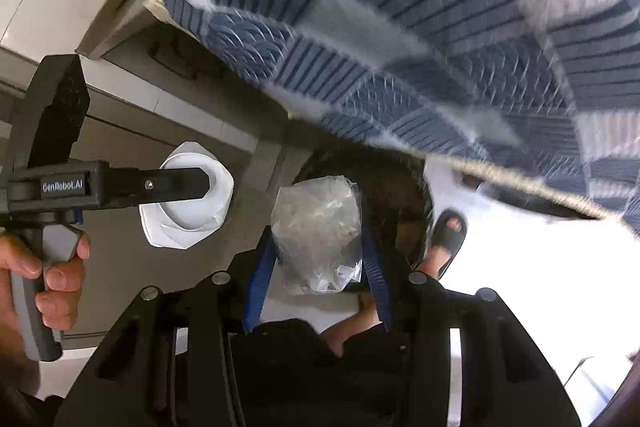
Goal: Collect trash
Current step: 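Carry the tissue and plastic bag in both grippers down to the black bin, then open the left gripper over the bin while the right gripper releases the bag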
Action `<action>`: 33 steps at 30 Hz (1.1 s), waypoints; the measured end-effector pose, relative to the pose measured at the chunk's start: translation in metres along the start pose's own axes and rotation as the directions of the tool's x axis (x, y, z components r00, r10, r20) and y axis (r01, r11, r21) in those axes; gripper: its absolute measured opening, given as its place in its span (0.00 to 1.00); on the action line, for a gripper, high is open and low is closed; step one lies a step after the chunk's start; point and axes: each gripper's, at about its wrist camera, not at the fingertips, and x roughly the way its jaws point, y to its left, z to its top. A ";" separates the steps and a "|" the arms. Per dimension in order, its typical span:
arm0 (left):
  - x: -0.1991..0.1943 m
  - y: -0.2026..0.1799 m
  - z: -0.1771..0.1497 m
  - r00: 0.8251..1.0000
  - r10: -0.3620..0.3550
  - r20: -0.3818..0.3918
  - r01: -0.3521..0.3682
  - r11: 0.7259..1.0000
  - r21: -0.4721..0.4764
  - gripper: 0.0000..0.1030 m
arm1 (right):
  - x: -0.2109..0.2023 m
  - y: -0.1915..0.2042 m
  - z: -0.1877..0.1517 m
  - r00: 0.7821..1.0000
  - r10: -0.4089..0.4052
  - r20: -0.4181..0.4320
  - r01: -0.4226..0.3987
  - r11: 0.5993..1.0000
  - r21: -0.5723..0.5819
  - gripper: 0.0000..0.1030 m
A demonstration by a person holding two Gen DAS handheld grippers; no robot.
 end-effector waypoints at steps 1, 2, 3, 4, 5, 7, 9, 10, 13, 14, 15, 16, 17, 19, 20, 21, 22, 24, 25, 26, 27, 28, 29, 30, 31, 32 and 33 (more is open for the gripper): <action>0.005 0.002 0.000 1.000 0.002 -0.009 -0.002 1.000 -0.003 0.77 | 0.006 -0.003 -0.001 1.000 0.000 -0.012 0.000 1.000 0.003 0.43; 0.013 0.006 0.001 1.000 0.007 -0.018 -0.007 1.000 -0.008 0.77 | 0.013 -0.006 -0.003 1.000 0.002 -0.026 -0.001 1.000 0.012 0.43; 0.017 0.008 0.001 1.000 0.008 -0.024 -0.008 1.000 -0.013 0.77 | 0.018 -0.009 -0.003 0.999 0.007 -0.034 -0.006 1.000 0.020 0.43; 0.024 0.011 0.002 0.999 0.010 -0.031 -0.011 1.000 -0.018 0.77 | 0.026 -0.013 -0.004 0.999 0.015 -0.045 -0.013 0.999 0.032 0.43; 0.031 0.015 0.004 0.999 0.021 -0.043 -0.022 0.999 -0.024 0.77 | 0.034 -0.017 -0.005 0.998 0.018 -0.060 -0.015 0.999 0.048 0.43; 0.048 0.026 0.007 0.997 0.032 -0.070 -0.036 0.998 -0.052 0.77 | 0.049 -0.024 -0.006 0.996 0.020 -0.082 -0.014 0.997 0.071 0.43; 0.060 0.034 0.010 0.996 0.041 -0.083 -0.047 0.996 -0.073 0.77 | 0.061 -0.027 -0.007 0.995 -0.008 -0.099 0.015 0.998 0.067 0.44; 0.066 0.039 0.012 0.995 0.042 -0.090 -0.050 0.995 -0.085 0.77 | 0.068 -0.028 -0.007 0.995 -0.017 -0.103 0.023 0.998 0.060 0.44; 0.085 0.049 0.017 0.993 0.049 -0.112 -0.061 0.992 -0.107 0.77 | 0.088 -0.034 -0.005 0.992 -0.005 -0.129 0.016 0.996 0.084 0.44; 0.093 0.052 0.018 0.991 0.052 -0.119 -0.066 0.992 -0.111 0.77 | 0.096 -0.036 -0.004 0.990 -0.012 -0.139 0.024 0.996 0.088 0.44; 0.097 0.053 0.019 0.991 0.054 -0.126 -0.068 0.991 -0.115 0.77 | 0.102 -0.038 -0.003 0.990 -0.012 -0.144 0.026 0.995 0.092 0.44; 0.103 0.056 0.021 0.989 0.055 -0.135 -0.072 0.990 -0.123 0.77 | 0.108 -0.041 -0.003 0.989 -0.010 -0.149 0.025 0.995 0.097 0.44; 0.108 0.058 0.022 0.989 0.054 -0.140 -0.073 0.989 -0.131 0.77 | 0.113 -0.044 -0.003 0.987 -0.014 -0.158 0.030 0.995 0.100 0.44; 0.114 0.059 0.024 0.988 0.047 -0.148 -0.069 0.987 -0.146 0.77 | 0.121 -0.049 -0.003 0.986 -0.013 -0.167 0.032 0.993 0.109 0.44; 0.116 0.060 0.024 0.988 0.041 -0.151 -0.064 0.986 -0.152 0.77 | 0.124 -0.050 -0.003 0.985 -0.018 -0.170 0.038 0.993 0.110 0.44; 0.119 0.061 0.024 0.987 0.031 -0.157 -0.057 0.985 -0.164 0.77 | 0.127 -0.052 -0.003 0.984 -0.021 -0.177 0.041 0.993 0.114 0.44; 0.123 0.062 0.025 0.986 0.025 -0.163 -0.053 0.983 -0.173 0.77 | 0.130 -0.054 -0.002 0.984 -0.017 -0.179 0.039 0.992 0.118 0.44; 0.127 0.064 0.026 0.985 0.014 -0.171 -0.049 0.979 -0.197 0.77 | 0.135 -0.057 0.000 0.983 -0.015 -0.184 0.038 0.992 0.123 0.44; 0.127 0.065 0.026 0.985 0.007 -0.170 -0.044 0.975 -0.218 0.78 | 0.135 -0.056 0.001 0.983 -0.013 -0.182 0.034 0.993 0.114 0.52; 0.127 0.065 0.026 0.986 -0.004 -0.169 -0.037 0.971 -0.235 0.78 | 0.135 -0.055 0.001 0.984 -0.016 -0.179 0.034 0.995 0.096 0.65; 0.128 0.065 0.027 0.985 -0.003 -0.174 -0.039 0.970 -0.239 0.85 | 0.134 -0.055 0.001 0.984 -0.021 -0.177 0.037 0.995 0.091 0.69; 0.127 0.064 0.028 0.985 0.011 -0.175 -0.053 0.971 -0.235 0.88 | 0.133 -0.056 0.001 0.984 -0.018 -0.178 0.035 0.995 0.091 0.69; 0.127 0.063 0.028 0.986 0.022 -0.167 -0.061 0.970 -0.234 0.89 | 0.132 -0.057 0.001 0.983 -0.015 -0.184 0.033 0.995 0.096 0.69; 0.125 0.063 0.028 0.987 0.022 -0.159 -0.060 0.970 -0.237 0.89 | 0.131 -0.059 0.000 0.983 -0.014 -0.185 0.033 0.994 0.101 0.69; 0.124 0.063 0.028 0.987 0.024 -0.158 -0.061 0.969 -0.238 0.90 | 0.128 -0.060 0.000 0.983 -0.014 -0.183 0.034 0.994 0.106 0.69; 0.123 0.063 0.028 0.987 0.030 -0.159 -0.067 0.969 -0.237 0.91 | 0.125 -0.062 -0.001 0.984 -0.015 -0.178 0.035 0.993 0.111 0.69; 0.122 0.063 0.028 0.987 0.041 -0.156 -0.077 0.968 -0.237 0.92 | 0.122 -0.063 -0.001 0.984 -0.015 -0.176 0.035 0.993 0.115 0.69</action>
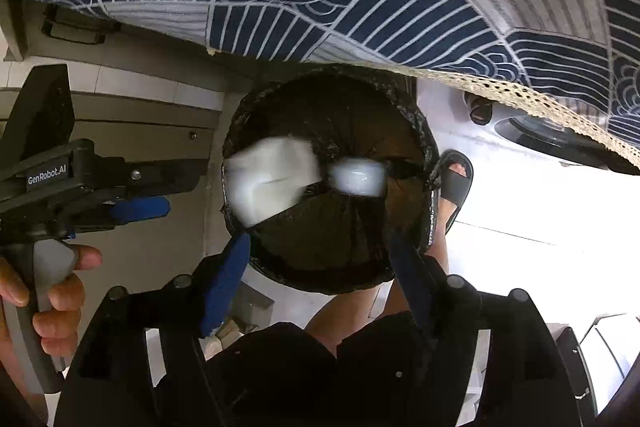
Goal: Collect trash
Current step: 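Open the left gripper over the bin while the right gripper releases the bag, then raise both grippers back up to the trash on the cloth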
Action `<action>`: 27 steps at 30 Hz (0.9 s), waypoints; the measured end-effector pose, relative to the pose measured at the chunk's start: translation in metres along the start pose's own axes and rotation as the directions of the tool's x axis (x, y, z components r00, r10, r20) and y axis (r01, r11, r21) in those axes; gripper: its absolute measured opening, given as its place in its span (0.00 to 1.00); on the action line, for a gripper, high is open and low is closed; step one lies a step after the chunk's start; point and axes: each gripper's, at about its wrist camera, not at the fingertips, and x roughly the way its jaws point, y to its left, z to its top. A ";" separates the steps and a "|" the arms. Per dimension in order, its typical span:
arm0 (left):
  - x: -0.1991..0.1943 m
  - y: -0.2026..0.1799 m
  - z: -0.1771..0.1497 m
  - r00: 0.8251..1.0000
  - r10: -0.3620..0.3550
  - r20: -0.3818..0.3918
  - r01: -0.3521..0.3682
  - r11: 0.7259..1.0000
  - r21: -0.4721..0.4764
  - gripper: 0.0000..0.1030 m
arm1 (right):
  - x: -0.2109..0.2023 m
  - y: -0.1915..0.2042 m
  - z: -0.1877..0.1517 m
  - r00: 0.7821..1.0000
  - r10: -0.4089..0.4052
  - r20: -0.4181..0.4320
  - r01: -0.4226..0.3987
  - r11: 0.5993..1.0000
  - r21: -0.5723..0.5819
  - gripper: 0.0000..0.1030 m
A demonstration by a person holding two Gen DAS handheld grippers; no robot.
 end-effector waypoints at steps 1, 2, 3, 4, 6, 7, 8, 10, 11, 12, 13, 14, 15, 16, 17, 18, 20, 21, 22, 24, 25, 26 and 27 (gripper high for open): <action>-0.001 0.001 0.000 1.000 0.005 0.003 -0.005 1.000 -0.002 0.92 | -0.003 -0.001 -0.001 1.000 0.002 0.003 -0.002 1.000 0.005 0.69; -0.003 0.001 -0.001 1.000 0.006 0.003 -0.006 1.000 -0.004 0.92 | -0.006 -0.002 -0.001 1.000 0.002 0.007 -0.002 1.000 0.007 0.69; -0.004 0.000 -0.002 1.000 0.007 0.002 -0.007 1.000 -0.004 0.92 | -0.009 -0.004 -0.002 1.000 0.001 0.013 -0.001 1.000 0.008 0.69; -0.004 0.000 -0.002 1.000 0.010 0.001 -0.010 1.000 -0.002 0.92 | -0.011 -0.005 -0.003 1.000 0.000 0.017 0.000 1.000 0.008 0.69; -0.005 -0.002 -0.005 1.000 0.014 0.003 -0.014 1.000 -0.001 0.92 | -0.017 -0.005 -0.006 1.000 0.000 0.027 0.000 1.000 0.011 0.69; -0.006 -0.003 -0.007 1.000 0.017 0.004 -0.017 1.000 0.001 0.92 | -0.018 -0.005 -0.006 1.000 0.000 0.031 0.000 1.000 0.011 0.69; -0.007 -0.003 -0.008 1.000 0.019 0.004 -0.019 1.000 0.006 0.92 | -0.019 -0.006 -0.008 0.999 0.000 0.036 0.000 1.000 0.012 0.69; -0.011 -0.007 -0.013 1.000 0.021 0.005 -0.021 1.000 0.024 0.92 | -0.025 -0.007 -0.011 0.999 0.000 0.047 -0.001 1.000 0.014 0.69; -0.013 -0.008 -0.014 1.000 0.021 0.008 -0.021 0.999 0.029 0.92 | -0.028 -0.007 -0.012 0.999 0.000 0.053 -0.001 1.000 0.016 0.69; -0.016 -0.010 -0.017 1.000 0.023 0.013 -0.023 0.999 0.037 0.92 | -0.032 -0.007 -0.014 0.998 0.001 0.061 -0.002 1.000 0.018 0.69; -0.019 -0.012 -0.020 1.000 0.024 0.017 -0.025 0.999 0.044 0.92 | -0.036 -0.006 -0.015 0.998 0.000 0.070 -0.001 1.000 0.019 0.69; -0.023 -0.013 -0.023 1.000 0.022 0.020 -0.023 0.999 0.049 0.92 | -0.042 -0.005 -0.017 0.997 -0.014 0.082 0.013 1.000 0.019 0.69; -0.027 -0.014 -0.026 1.000 0.017 0.022 -0.018 0.998 0.052 0.92 | -0.047 -0.003 -0.019 0.995 -0.029 0.094 0.028 0.999 0.014 0.69; -0.031 -0.014 -0.029 1.000 0.013 0.026 -0.014 0.998 0.060 0.92 | -0.056 -0.001 -0.021 0.992 -0.039 0.116 0.039 0.999 0.003 0.69; -0.037 -0.015 -0.032 0.999 0.012 0.034 -0.014 0.997 0.075 0.92 | -0.061 0.001 -0.023 0.991 -0.038 0.130 0.039 0.999 -0.004 0.69; -0.044 -0.017 -0.036 0.999 0.014 0.047 -0.018 0.996 0.091 0.92 | -0.071 0.003 -0.025 0.988 -0.035 0.147 0.037 0.999 -0.007 0.69; -0.057 -0.019 -0.044 0.998 0.005 0.064 -0.012 0.994 0.105 0.92 | -0.084 0.005 -0.027 0.986 -0.030 0.167 0.031 1.000 -0.005 0.70; -0.062 -0.019 -0.045 0.997 0.000 0.072 -0.008 0.994 0.110 0.92 | -0.094 0.007 -0.030 0.982 -0.030 0.185 0.032 0.999 -0.008 0.70; -0.069 -0.020 -0.047 0.996 -0.005 0.084 -0.005 0.993 0.116 0.92 | -0.102 0.009 -0.032 0.979 -0.032 0.202 0.035 0.999 -0.012 0.71; -0.088 -0.021 -0.052 0.989 -0.030 0.142 0.014 0.993 0.116 0.92 | -0.120 0.014 -0.037 0.970 -0.024 0.242 0.028 0.999 -0.015 0.85; -0.098 -0.022 -0.054 0.985 -0.049 0.167 0.029 0.992 0.121 0.92 | -0.127 0.014 -0.039 0.966 -0.019 0.257 0.024 1.000 -0.015 0.86; -0.109 -0.025 -0.058 0.979 -0.069 0.191 0.044 0.990 0.135 0.92 | -0.135 0.017 -0.041 0.962 -0.018 0.271 0.023 1.000 -0.015 0.86; -0.116 -0.028 -0.060 0.976 -0.078 0.205 0.048 0.988 0.145 0.92 | -0.147 0.021 -0.044 0.956 -0.017 0.292 0.024 1.000 -0.018 0.86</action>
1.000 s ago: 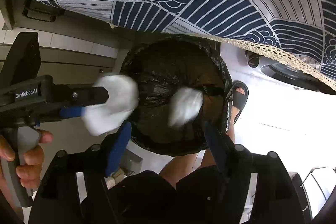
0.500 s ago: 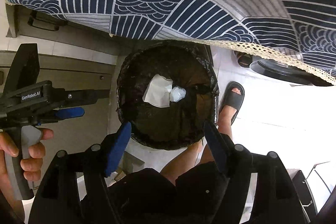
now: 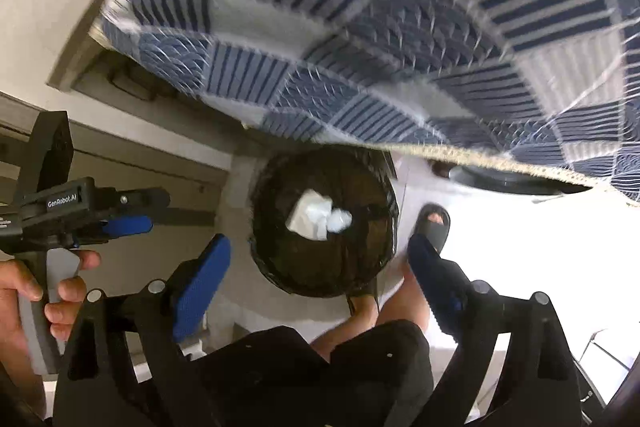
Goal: Collect trash
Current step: 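Raise both grippers back up to the trash on the cloth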
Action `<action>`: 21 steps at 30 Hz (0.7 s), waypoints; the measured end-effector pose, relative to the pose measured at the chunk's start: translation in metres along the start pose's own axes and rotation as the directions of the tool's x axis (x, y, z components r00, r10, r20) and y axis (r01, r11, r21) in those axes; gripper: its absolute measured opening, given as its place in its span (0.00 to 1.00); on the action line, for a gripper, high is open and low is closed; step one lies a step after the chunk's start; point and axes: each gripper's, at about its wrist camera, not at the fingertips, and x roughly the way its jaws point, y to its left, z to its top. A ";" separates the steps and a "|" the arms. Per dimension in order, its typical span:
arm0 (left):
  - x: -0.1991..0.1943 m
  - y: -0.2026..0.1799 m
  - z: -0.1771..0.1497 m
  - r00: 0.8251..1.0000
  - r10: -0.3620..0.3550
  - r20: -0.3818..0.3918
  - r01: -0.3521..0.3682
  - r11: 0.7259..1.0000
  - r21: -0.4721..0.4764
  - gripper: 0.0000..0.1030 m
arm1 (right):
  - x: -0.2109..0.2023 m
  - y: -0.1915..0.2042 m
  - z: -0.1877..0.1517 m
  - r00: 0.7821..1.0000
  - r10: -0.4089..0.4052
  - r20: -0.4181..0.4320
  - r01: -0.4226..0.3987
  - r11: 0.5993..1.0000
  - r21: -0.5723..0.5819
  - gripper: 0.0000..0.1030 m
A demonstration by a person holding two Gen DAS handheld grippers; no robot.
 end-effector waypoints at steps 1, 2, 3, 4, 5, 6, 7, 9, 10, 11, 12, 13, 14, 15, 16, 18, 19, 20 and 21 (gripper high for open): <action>-0.009 -0.004 -0.001 1.000 -0.007 0.020 0.006 1.000 0.013 0.92 | -0.006 0.003 0.001 1.000 0.002 0.012 -0.002 1.000 -0.002 0.86; -0.017 -0.010 -0.001 0.999 -0.014 0.039 0.013 0.999 0.032 0.92 | -0.017 0.007 0.002 0.999 0.006 0.037 -0.005 1.000 -0.007 0.86; -0.023 -0.013 -0.001 0.998 -0.020 0.052 0.017 0.999 0.047 0.92 | -0.023 0.011 0.003 0.999 0.007 0.053 -0.006 1.000 -0.010 0.86; -0.031 -0.018 -0.002 0.997 -0.026 0.069 0.022 0.998 0.062 0.92 | -0.030 0.014 0.004 0.997 0.007 0.071 -0.006 1.000 -0.015 0.86; -0.038 -0.022 -0.002 0.996 -0.033 0.085 0.027 0.997 0.076 0.92 | -0.040 0.018 0.005 0.996 0.005 0.093 -0.003 1.000 -0.020 0.86; -0.047 -0.028 -0.003 0.994 -0.042 0.104 0.032 0.995 0.097 0.92 | -0.050 0.022 0.006 0.993 0.006 0.117 -0.003 1.000 -0.025 0.86; -0.055 -0.035 -0.003 0.991 -0.051 0.125 0.036 0.992 0.120 0.92 | -0.059 0.024 0.007 0.990 0.004 0.139 0.000 1.000 -0.030 0.86; -0.070 -0.044 -0.004 0.985 -0.065 0.158 0.040 0.987 0.155 0.92 | -0.077 0.029 0.009 0.983 -0.001 0.181 0.008 0.999 -0.037 0.86; -0.079 -0.050 -0.004 0.981 -0.076 0.177 0.044 0.983 0.179 0.92 | -0.086 0.030 0.011 0.979 -0.004 0.203 0.012 0.999 -0.039 0.87; -0.087 -0.056 -0.004 0.977 -0.086 0.194 0.046 0.978 0.203 0.92 | -0.096 0.031 0.012 0.974 -0.006 0.226 0.016 0.999 -0.044 0.87; -0.093 -0.060 -0.005 0.974 -0.095 0.208 0.047 0.974 0.222 0.92 | -0.103 0.031 0.014 0.969 -0.010 0.245 0.022 0.999 -0.047 0.87; -0.100 -0.066 -0.005 0.969 -0.102 0.224 0.046 0.969 0.242 0.92 | -0.112 0.031 0.017 0.964 -0.015 0.267 0.029 0.998 -0.051 0.87; -0.108 -0.071 -0.005 0.964 -0.111 0.240 0.046 0.964 0.261 0.92 | -0.120 0.031 0.018 0.957 -0.023 0.289 0.041 0.998 -0.056 0.87; -0.113 -0.075 -0.005 0.961 -0.117 0.251 0.046 0.961 0.274 0.92 | -0.130 0.030 0.021 0.946 -0.046 0.322 0.070 0.996 -0.061 0.88; -0.118 -0.080 -0.006 0.957 -0.124 0.262 0.045 0.957 0.288 0.92 | -0.138 0.028 0.023 0.936 -0.061 0.348 0.087 0.994 -0.060 0.88; -0.129 -0.090 -0.005 0.950 -0.135 0.282 0.041 0.948 0.315 0.92 | -0.154 0.022 0.030 0.921 -0.064 0.384 0.088 0.995 -0.044 0.88; -0.133 -0.096 -0.004 0.948 -0.138 0.288 0.038 0.944 0.328 0.92 | -0.160 0.019 0.034 0.917 -0.062 0.395 0.084 0.996 -0.038 0.88; -0.136 -0.100 -0.005 0.947 -0.138 0.291 0.033 0.940 0.340 0.92 | -0.168 0.016 0.039 0.910 -0.066 0.410 0.089 0.995 -0.038 0.88; -0.140 -0.108 -0.003 0.946 -0.135 0.293 0.023 0.934 0.357 0.92 | -0.173 0.013 0.042 0.905 -0.070 0.420 0.096 0.994 -0.042 0.88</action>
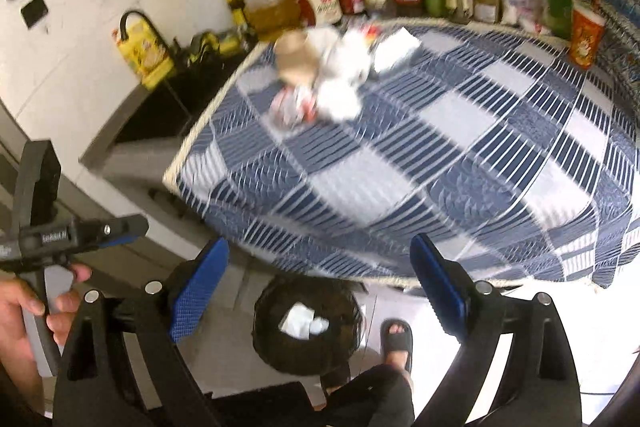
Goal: Collect trash
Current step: 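Raise both grippers back up to the trash on the cloth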
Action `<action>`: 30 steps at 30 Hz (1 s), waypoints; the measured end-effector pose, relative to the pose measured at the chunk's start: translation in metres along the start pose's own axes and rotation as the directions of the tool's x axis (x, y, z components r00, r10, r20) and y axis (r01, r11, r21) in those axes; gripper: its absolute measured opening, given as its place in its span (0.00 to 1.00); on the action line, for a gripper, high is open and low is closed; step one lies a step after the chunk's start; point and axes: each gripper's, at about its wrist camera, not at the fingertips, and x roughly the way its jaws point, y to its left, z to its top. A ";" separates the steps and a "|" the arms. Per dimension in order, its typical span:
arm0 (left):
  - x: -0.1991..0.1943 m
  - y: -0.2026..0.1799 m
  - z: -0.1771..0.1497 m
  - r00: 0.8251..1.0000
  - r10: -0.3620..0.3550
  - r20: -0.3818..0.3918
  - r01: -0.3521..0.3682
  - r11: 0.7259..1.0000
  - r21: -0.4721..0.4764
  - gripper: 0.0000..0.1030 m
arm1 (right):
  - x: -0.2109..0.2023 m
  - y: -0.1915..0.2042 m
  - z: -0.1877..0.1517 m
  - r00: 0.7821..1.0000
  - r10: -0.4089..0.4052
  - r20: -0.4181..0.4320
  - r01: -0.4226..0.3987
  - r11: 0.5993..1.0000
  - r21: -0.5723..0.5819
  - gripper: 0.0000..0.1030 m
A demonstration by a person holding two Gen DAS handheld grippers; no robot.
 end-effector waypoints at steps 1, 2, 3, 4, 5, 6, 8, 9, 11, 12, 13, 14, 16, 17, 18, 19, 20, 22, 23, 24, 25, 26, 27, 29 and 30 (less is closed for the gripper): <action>-0.002 -0.006 0.005 1.000 0.004 0.005 -0.004 1.000 0.017 0.92 | -0.002 -0.003 0.006 1.000 -0.007 0.010 0.008 1.000 -0.010 0.89; -0.006 -0.012 0.010 1.000 0.011 0.016 -0.011 0.999 0.034 0.92 | -0.003 -0.004 0.010 1.000 -0.013 0.015 0.013 1.000 -0.019 0.92; -0.008 -0.017 0.012 1.000 0.016 0.025 -0.017 0.999 0.047 0.92 | -0.005 -0.007 0.018 0.999 -0.021 0.025 0.022 0.999 -0.032 0.93; -0.010 -0.024 0.017 0.999 0.022 0.036 -0.024 0.997 0.068 0.92 | -0.007 -0.011 0.025 0.999 -0.026 0.037 0.027 0.999 -0.037 0.94; -0.011 -0.029 0.020 0.999 0.025 0.042 -0.029 0.996 0.081 0.92 | -0.008 -0.015 0.032 0.998 -0.026 0.049 0.028 0.999 -0.035 0.94; -0.011 -0.037 0.025 0.998 0.031 0.052 -0.036 0.995 0.096 0.92 | -0.008 -0.019 0.036 0.998 -0.023 0.056 0.025 0.999 -0.036 0.95; -0.010 -0.046 0.031 0.998 0.035 0.057 -0.041 0.994 0.105 0.92 | -0.006 -0.027 0.051 0.997 -0.026 0.067 0.030 0.998 -0.052 0.95; -0.008 -0.052 0.036 0.998 0.038 0.056 -0.044 0.993 0.112 0.92 | -0.005 -0.031 0.056 0.997 -0.031 0.071 0.035 0.998 -0.060 0.95; -0.003 -0.061 0.042 0.998 0.042 0.047 -0.047 0.991 0.125 0.92 | 0.001 -0.039 0.069 0.997 -0.033 0.068 0.038 0.996 -0.075 0.95; 0.001 -0.068 0.046 0.998 0.051 0.038 -0.056 0.990 0.133 0.92 | 0.005 -0.044 0.076 0.997 -0.035 0.063 0.040 0.996 -0.084 0.95; 0.004 -0.071 0.048 0.998 0.056 0.034 -0.060 0.989 0.134 0.92 | 0.008 -0.048 0.080 0.997 -0.035 0.064 0.040 0.995 -0.087 0.95; 0.007 -0.074 0.050 0.998 0.058 0.030 -0.061 0.989 0.136 0.92 | 0.010 -0.052 0.085 0.997 -0.028 0.066 0.034 0.995 -0.091 0.95; 0.016 -0.083 0.056 0.997 0.068 0.029 -0.072 0.989 0.132 0.92 | 0.019 -0.060 0.095 0.998 -0.013 0.063 0.020 0.994 -0.106 0.95; 0.019 -0.085 0.057 0.997 0.075 0.029 -0.078 0.989 0.128 0.92 | 0.026 -0.064 0.098 0.998 -0.012 0.055 0.018 0.993 -0.113 0.95; 0.024 -0.089 0.062 0.996 0.086 0.028 -0.089 0.989 0.120 0.92 | 0.034 -0.069 0.104 0.999 -0.007 0.040 0.012 0.993 -0.119 0.95; 0.027 -0.091 0.065 0.995 0.091 0.029 -0.094 0.989 0.115 0.92 | 0.043 -0.075 0.109 1.000 -0.002 0.023 0.005 0.992 -0.126 0.95; 0.030 -0.093 0.068 0.995 0.095 0.030 -0.098 0.989 0.110 0.92 | 0.048 -0.078 0.113 1.000 0.001 0.014 0.001 0.991 -0.131 0.95; 0.038 -0.097 0.075 0.994 0.105 0.027 -0.107 0.990 0.090 0.92 | 0.063 -0.087 0.124 1.000 0.004 0.002 -0.003 0.988 -0.153 0.95; 0.040 -0.098 0.076 0.994 0.105 0.026 -0.107 0.991 0.082 0.92 | 0.069 -0.091 0.129 1.000 -0.003 0.002 0.003 0.986 -0.165 0.95; 0.045 -0.100 0.078 0.994 0.109 0.021 -0.110 0.991 0.072 0.92 | 0.073 -0.094 0.133 1.000 -0.006 0.002 0.006 0.985 -0.171 0.95; 0.049 -0.101 0.080 0.993 0.113 0.017 -0.114 0.991 0.066 0.92 | 0.080 -0.098 0.138 1.000 -0.003 -0.003 0.002 0.984 -0.179 0.95; 0.055 -0.101 0.082 0.992 0.125 0.011 -0.125 0.991 0.053 0.92 | 0.086 -0.101 0.143 1.000 0.005 -0.012 -0.008 0.983 -0.186 0.95; 0.059 -0.100 0.083 0.990 0.138 0.005 -0.138 0.989 0.043 0.92 | 0.095 -0.104 0.148 0.999 0.012 -0.030 -0.018 0.980 -0.199 0.95; 0.068 -0.099 0.088 0.987 0.159 -0.007 -0.159 0.987 0.010 0.92 | 0.106 -0.106 0.153 0.999 0.013 -0.046 -0.023 0.974 -0.226 0.95; 0.071 -0.099 0.090 0.986 0.167 -0.008 -0.167 0.986 -0.004 0.92 | 0.113 -0.107 0.156 0.998 0.021 -0.053 -0.033 0.969 -0.243 0.95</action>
